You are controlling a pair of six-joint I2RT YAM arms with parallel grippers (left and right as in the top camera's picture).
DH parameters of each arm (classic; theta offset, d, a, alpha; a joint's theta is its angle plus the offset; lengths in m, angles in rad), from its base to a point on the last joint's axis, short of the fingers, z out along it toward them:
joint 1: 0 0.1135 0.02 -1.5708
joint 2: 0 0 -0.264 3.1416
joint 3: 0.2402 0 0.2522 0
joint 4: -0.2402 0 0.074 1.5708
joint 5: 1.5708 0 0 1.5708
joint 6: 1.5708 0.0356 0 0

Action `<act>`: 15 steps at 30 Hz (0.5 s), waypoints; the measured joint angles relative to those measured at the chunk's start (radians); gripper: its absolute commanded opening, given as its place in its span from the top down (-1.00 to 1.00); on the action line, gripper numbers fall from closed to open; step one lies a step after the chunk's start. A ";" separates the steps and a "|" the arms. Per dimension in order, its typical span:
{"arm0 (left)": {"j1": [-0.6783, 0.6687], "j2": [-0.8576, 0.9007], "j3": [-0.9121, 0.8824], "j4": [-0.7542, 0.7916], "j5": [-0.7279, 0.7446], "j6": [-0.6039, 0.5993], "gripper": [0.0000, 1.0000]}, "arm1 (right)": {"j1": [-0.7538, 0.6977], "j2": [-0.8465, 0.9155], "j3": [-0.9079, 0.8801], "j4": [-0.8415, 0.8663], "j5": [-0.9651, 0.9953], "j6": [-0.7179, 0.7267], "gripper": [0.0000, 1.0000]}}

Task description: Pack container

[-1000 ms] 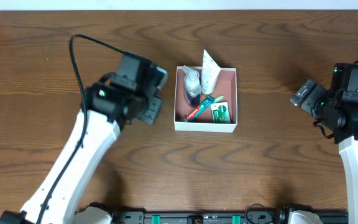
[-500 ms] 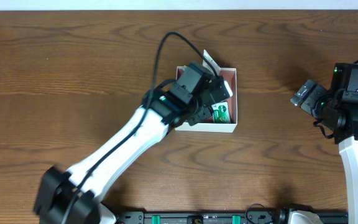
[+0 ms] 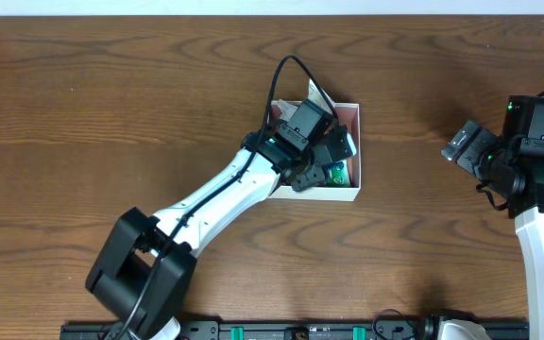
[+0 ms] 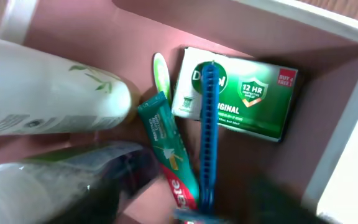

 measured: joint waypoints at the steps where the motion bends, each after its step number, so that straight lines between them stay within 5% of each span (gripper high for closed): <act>1: 0.000 -0.022 -0.001 -0.013 0.000 -0.014 -0.96 | 0.000 0.000 0.000 0.000 0.000 0.000 -0.99; 9: 0.035 -0.374 -0.002 -0.191 -0.136 -0.175 -0.96 | 0.000 0.000 0.000 0.000 0.000 0.000 -0.98; 15: 0.234 -0.560 -0.001 -0.352 -0.318 -0.354 -0.96 | 0.000 0.000 0.000 0.001 0.000 0.000 -0.98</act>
